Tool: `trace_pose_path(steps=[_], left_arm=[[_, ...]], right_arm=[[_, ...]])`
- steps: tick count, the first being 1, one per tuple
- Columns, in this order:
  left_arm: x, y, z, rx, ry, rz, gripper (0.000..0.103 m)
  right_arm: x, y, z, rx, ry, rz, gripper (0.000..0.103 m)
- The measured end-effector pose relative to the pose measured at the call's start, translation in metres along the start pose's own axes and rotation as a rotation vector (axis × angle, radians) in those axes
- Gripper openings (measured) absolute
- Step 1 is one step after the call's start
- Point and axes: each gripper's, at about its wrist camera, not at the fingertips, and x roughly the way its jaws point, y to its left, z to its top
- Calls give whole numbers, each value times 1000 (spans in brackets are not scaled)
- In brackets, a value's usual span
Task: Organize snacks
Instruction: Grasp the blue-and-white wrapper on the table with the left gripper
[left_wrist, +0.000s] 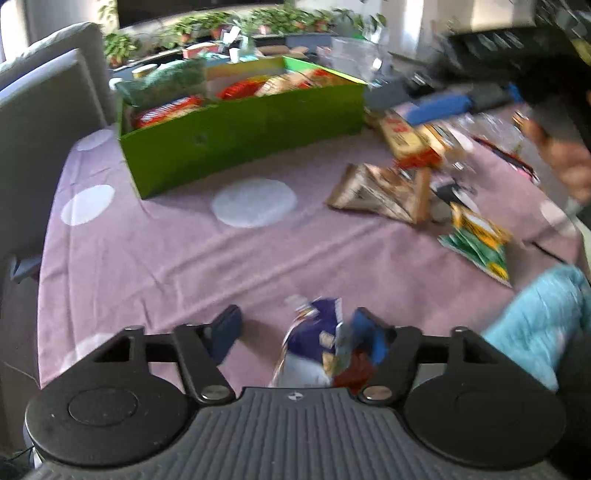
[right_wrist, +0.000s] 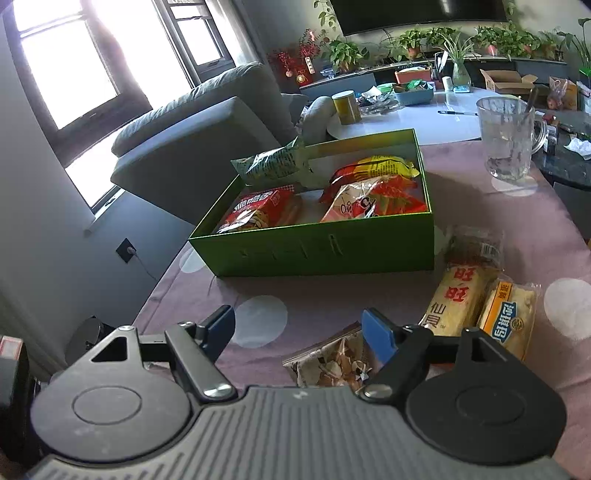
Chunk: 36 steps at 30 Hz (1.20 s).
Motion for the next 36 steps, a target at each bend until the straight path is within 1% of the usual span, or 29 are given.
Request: trace_pose_path(steps=[1, 3, 5, 7, 8, 9, 10, 11, 12, 14, 17, 19, 21, 22, 23, 25, 27, 29, 34, 36], left_arm=[[4, 3, 4, -17, -10, 12, 55], [9, 8, 10, -44, -26, 33, 44], [15, 13, 17, -72, -41, 51, 41], [19, 19, 21, -119, -54, 59, 41], [19, 22, 21, -152, -60, 57, 45], [18, 24, 21, -173, -59, 51, 58], [16, 25, 20, -193, -60, 46, 68], [14, 26, 18, -206, -65, 52, 84], [10, 26, 16, -215, -77, 63, 86], [1, 24, 13, -208, -86, 67, 86], [-7, 21, 7, -196, -70, 30, 89], [-6, 15, 2, -170, -46, 12, 89], [0, 10, -3, -132, -19, 25, 89], [3, 7, -5, -108, -25, 47, 89], [4, 4, -5, -89, -33, 63, 86], [4, 1, -4, -62, -46, 81, 76], [2, 0, -2, -44, -56, 63, 45], [0, 1, 1, -48, -53, 28, 30], [1, 5, 2, -68, -56, 18, 30], [0, 6, 2, -75, -55, 22, 32]], right_arm=[[1, 0, 0, 1, 2, 0, 80], [2, 1, -2, 2, 6, 1, 80], [3, 1, -2, 2, 10, 0, 80], [3, 1, -3, 3, 11, -2, 80], [3, 1, -4, 5, 12, -3, 80], [2, 0, -4, 8, 12, -4, 80], [2, -1, -4, 11, 12, -4, 80], [1, -1, -4, 13, 11, -5, 80], [1, -2, -5, 16, 11, -6, 80], [0, -3, -5, 22, 10, -10, 80], [0, -4, -7, 25, 13, -10, 80], [1, -3, -8, 22, 16, -7, 80], [2, -3, -9, 20, 21, -8, 80], [2, -3, -9, 20, 23, -9, 80], [2, -3, -10, 22, 24, -10, 80], [2, -4, -10, 29, 26, -11, 80], [1, -5, -10, 34, 23, -12, 80], [-1, -7, -9, 40, 18, -15, 80], [-3, -15, -8, 69, 13, -25, 80], [-3, -17, -9, 76, 18, -28, 80]])
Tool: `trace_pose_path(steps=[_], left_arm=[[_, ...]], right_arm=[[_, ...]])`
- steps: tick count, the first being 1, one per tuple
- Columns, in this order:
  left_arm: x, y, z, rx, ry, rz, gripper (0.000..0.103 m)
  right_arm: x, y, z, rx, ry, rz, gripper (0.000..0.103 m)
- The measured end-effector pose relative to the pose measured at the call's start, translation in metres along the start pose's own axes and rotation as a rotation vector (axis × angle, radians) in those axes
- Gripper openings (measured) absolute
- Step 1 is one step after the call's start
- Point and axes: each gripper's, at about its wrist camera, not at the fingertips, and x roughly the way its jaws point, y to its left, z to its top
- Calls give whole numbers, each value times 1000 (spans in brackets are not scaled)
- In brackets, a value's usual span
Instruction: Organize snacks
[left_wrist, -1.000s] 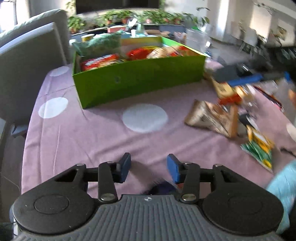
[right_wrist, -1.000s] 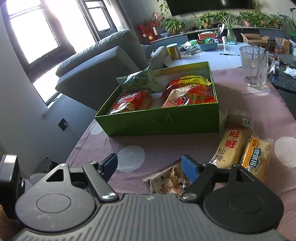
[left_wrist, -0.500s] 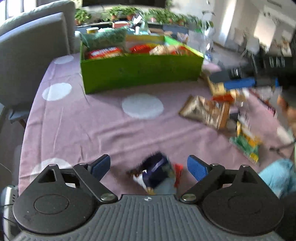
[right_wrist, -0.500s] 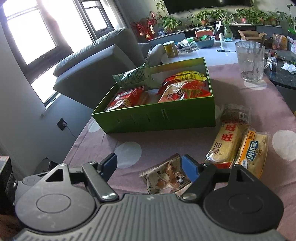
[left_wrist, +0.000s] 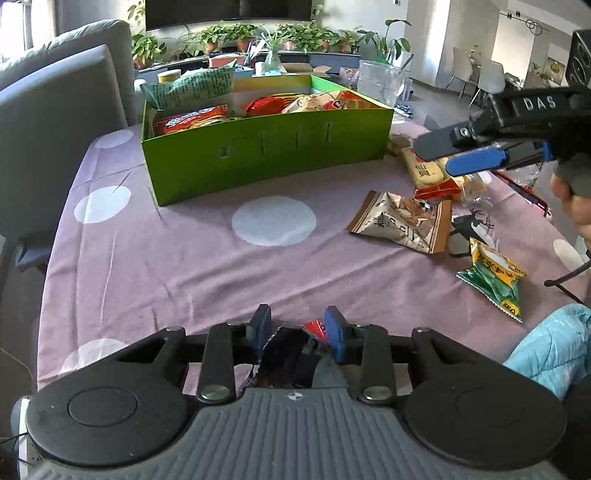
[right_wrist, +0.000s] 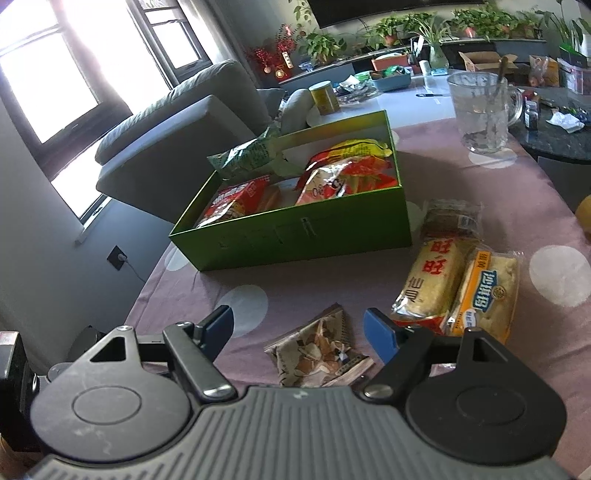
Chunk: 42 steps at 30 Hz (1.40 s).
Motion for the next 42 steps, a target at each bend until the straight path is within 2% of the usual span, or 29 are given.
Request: trace_pose_path(steps=[1, 3, 4, 5, 9, 13, 14, 17, 18, 21, 27, 33, 38, 40, 42], left_arm=[[-1, 0, 0, -1, -1, 10, 37], [-6, -1, 0, -3, -7, 45, 80], [-10, -2, -1, -3, -21, 66, 86], [-14, -3, -1, 2, -35, 77, 87], [-24, -3, -6, 18, -24, 55, 87], [-19, -8, -19, 63, 40, 73, 85], [-17, -9, -22, 74, 51, 80, 82], [-19, -5, -23, 45, 24, 26, 55], [-20, -5, -22, 44, 22, 30, 51], [-20, -9, -18, 83, 0, 55, 50], [-23, -9, -7, 76, -36, 40, 49], [-24, -5, 0, 51, -57, 38, 48], [-17, -1, -1, 41, -31, 50, 48], [-13, 0, -3, 32, -11, 49, 49], [-9, 0, -5, 30, 3, 50, 55]], right_arm=[[0, -1, 0, 0, 4, -2, 80], [1, -1, -1, -7, 14, -5, 80], [2, 0, -2, -12, 19, -6, 80], [2, 1, -2, -17, 23, -5, 80], [5, 5, -6, -56, 37, -12, 80], [8, 6, -8, -64, 48, -11, 80], [9, 6, -8, -62, 50, -11, 80], [9, 6, -8, -65, 53, -15, 80], [8, 6, -8, -65, 54, -17, 80], [9, 6, -7, -61, 55, -20, 80], [18, 7, -8, -83, 83, -30, 80], [38, 18, -14, -202, 143, -54, 81], [53, 21, -20, -298, 176, -132, 81], [55, 19, -21, -298, 174, -143, 81], [55, 16, -21, -278, 180, -143, 81]])
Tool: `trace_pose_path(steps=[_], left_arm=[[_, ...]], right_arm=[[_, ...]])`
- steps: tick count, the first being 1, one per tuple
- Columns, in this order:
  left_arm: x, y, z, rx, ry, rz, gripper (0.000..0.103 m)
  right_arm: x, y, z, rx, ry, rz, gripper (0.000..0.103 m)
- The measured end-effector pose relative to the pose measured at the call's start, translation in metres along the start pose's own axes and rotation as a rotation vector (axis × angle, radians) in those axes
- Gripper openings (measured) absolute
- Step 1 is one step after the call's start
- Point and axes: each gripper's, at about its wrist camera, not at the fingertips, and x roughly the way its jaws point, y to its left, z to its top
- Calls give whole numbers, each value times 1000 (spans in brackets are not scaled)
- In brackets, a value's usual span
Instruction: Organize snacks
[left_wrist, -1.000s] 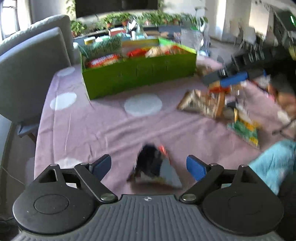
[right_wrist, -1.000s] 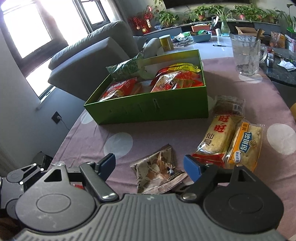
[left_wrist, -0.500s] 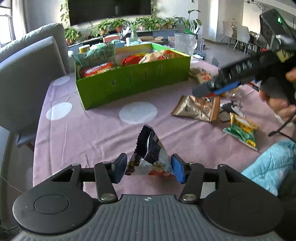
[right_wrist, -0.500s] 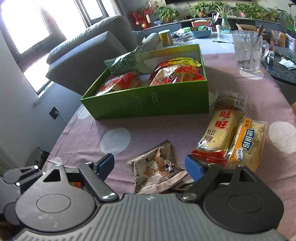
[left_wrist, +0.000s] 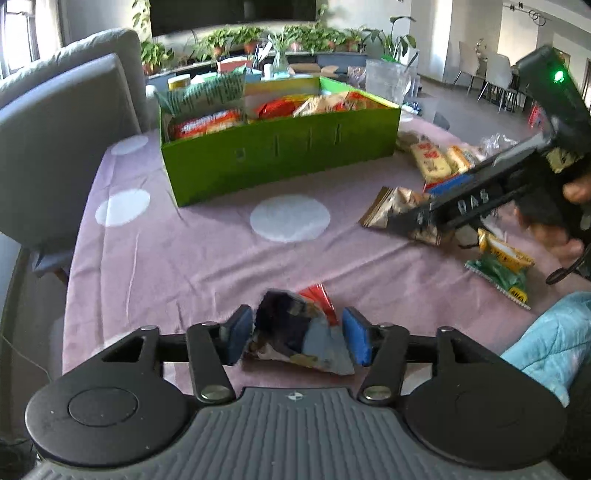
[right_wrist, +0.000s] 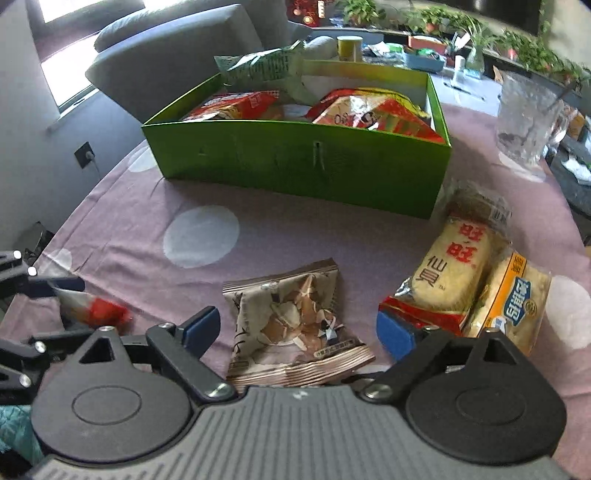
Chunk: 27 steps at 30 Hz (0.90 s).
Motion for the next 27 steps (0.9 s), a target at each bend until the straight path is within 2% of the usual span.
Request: trace_pose_path(steps=[4, 5, 6, 14, 19, 27], left_arm=[[5, 0, -3, 3, 3, -2, 52], [4, 0, -3, 4, 0, -1, 49], [3, 0, -2, 3, 0, -1, 47], [-14, 0, 12, 16, -89, 8, 46], [-16, 1, 31, 5, -132, 11, 46], [-12, -7, 64, 39, -181, -9, 46]], right_arm=[[-8, -1, 2, 5, -15, -6, 76], [-11, -1, 2, 5, -23, 1, 64], [-14, 0, 3, 2, -36, 8, 63], [-37, 1, 13, 40, -122, 32, 62], [-47, 1, 19, 64, -161, 75, 62], [-56, 1, 30, 79, -207, 95, 62]])
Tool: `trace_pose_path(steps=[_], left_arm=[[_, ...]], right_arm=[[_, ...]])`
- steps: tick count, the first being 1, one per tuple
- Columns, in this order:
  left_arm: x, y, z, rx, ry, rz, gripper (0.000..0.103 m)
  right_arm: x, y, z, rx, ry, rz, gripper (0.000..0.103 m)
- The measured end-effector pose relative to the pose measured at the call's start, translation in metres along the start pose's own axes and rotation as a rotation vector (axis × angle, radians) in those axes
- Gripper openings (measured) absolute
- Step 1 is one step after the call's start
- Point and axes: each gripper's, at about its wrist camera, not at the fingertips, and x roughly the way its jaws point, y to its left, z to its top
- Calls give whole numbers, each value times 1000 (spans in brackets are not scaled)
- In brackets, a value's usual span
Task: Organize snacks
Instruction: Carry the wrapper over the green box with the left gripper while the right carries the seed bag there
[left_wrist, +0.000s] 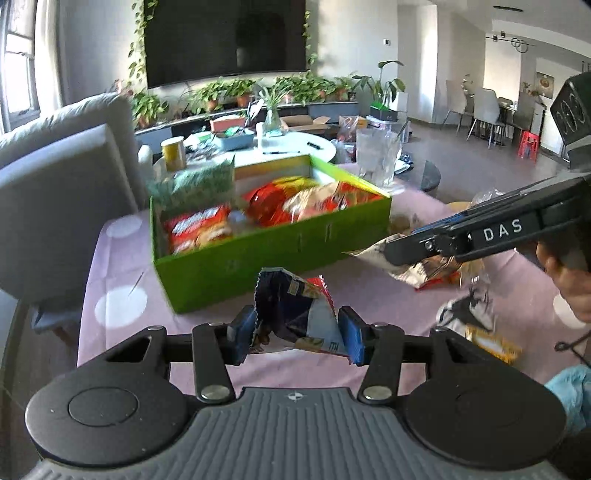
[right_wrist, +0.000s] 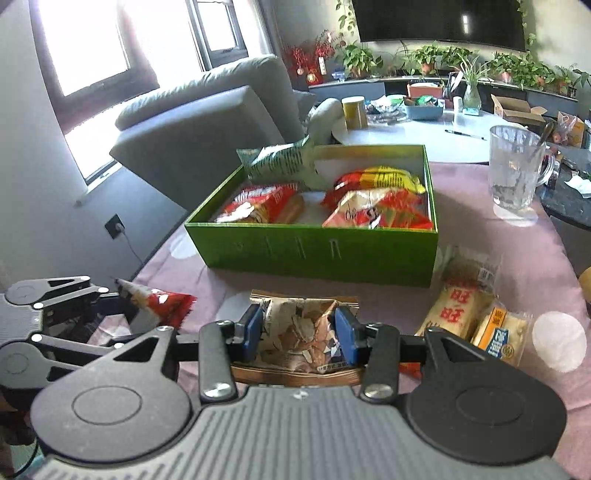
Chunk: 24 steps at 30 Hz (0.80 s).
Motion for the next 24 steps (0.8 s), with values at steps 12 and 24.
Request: trace_pose_path(steps=[12, 24], left_arm=[[29, 5, 57, 20, -66, 28, 46], [71, 28, 91, -23, -72, 57, 46]], right_arm=[[-6, 0, 39, 21, -112, -11, 62], [15, -16, 68, 67, -138, -10, 62]])
